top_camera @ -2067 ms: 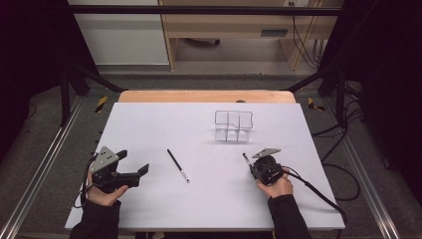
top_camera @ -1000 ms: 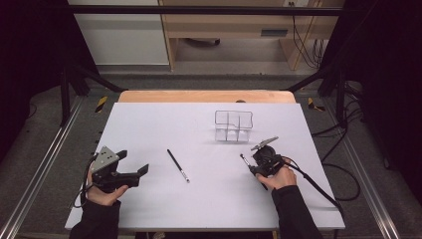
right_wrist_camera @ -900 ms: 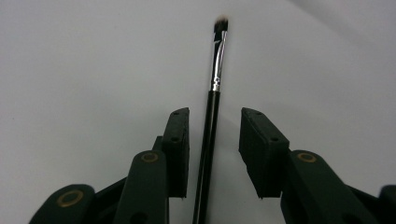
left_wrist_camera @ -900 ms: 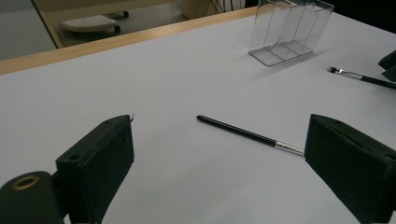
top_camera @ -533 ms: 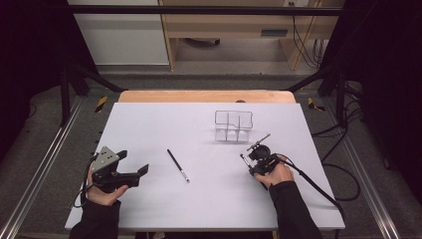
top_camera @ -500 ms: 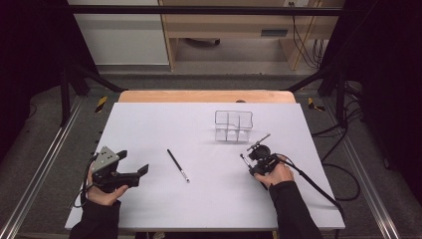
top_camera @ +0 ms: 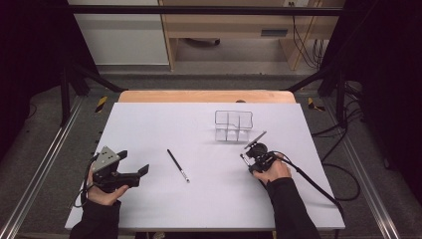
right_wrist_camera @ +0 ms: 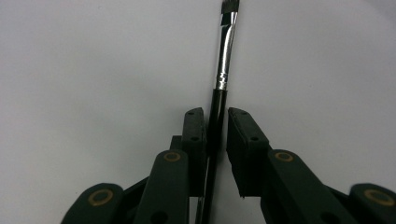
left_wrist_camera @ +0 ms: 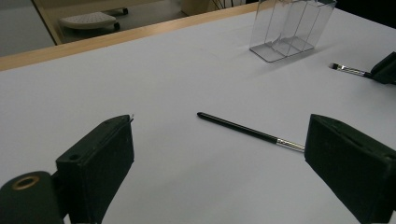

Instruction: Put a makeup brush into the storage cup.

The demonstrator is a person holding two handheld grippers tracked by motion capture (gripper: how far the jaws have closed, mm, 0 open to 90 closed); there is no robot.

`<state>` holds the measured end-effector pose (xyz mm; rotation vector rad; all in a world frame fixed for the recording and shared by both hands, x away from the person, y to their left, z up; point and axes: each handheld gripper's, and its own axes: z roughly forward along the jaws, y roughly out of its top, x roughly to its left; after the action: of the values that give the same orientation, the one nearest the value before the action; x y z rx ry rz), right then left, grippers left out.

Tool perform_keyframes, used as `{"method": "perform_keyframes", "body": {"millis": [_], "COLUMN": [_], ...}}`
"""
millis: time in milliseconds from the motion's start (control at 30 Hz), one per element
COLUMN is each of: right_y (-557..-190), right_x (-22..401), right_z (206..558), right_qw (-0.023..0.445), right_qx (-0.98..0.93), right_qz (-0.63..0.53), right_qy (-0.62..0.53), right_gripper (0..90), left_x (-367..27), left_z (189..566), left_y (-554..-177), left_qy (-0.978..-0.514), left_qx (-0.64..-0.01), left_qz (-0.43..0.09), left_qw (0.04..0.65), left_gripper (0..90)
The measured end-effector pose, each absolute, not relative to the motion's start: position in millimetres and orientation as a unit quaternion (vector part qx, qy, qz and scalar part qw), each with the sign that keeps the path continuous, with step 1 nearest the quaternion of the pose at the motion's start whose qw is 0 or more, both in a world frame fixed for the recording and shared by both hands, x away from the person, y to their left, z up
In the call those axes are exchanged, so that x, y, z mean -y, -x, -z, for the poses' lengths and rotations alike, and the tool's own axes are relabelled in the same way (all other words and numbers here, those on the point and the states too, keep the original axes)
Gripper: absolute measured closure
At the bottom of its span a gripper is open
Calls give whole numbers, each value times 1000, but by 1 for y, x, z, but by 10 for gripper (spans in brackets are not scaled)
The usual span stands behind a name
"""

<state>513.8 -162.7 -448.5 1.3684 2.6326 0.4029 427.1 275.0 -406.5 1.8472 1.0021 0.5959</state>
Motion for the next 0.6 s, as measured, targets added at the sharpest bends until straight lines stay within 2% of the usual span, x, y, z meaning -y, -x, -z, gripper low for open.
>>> {"method": "perform_keyframes", "body": {"millis": [100, 233, 600], "right_y": [-514, -515, -516], "right_x": [160, 161, 159], "right_z": [448, 448, 447], "right_qw": [70, 67, 65], "right_qx": [-877, -875, -872], "right_qz": [-128, -128, -123], "right_qy": [-458, -462, -470], "right_gripper": [818, 834, 841], "left_x": [-275, -274, -274], "left_z": [407, 407, 407], "left_y": [-427, -427, -427], "left_qy": [-751, -752, -752], "left_qx": [-407, -406, -406], "left_qz": [-241, -242, -242], "left_qw": [460, 460, 459], "left_gripper": [75, 75, 75]}}
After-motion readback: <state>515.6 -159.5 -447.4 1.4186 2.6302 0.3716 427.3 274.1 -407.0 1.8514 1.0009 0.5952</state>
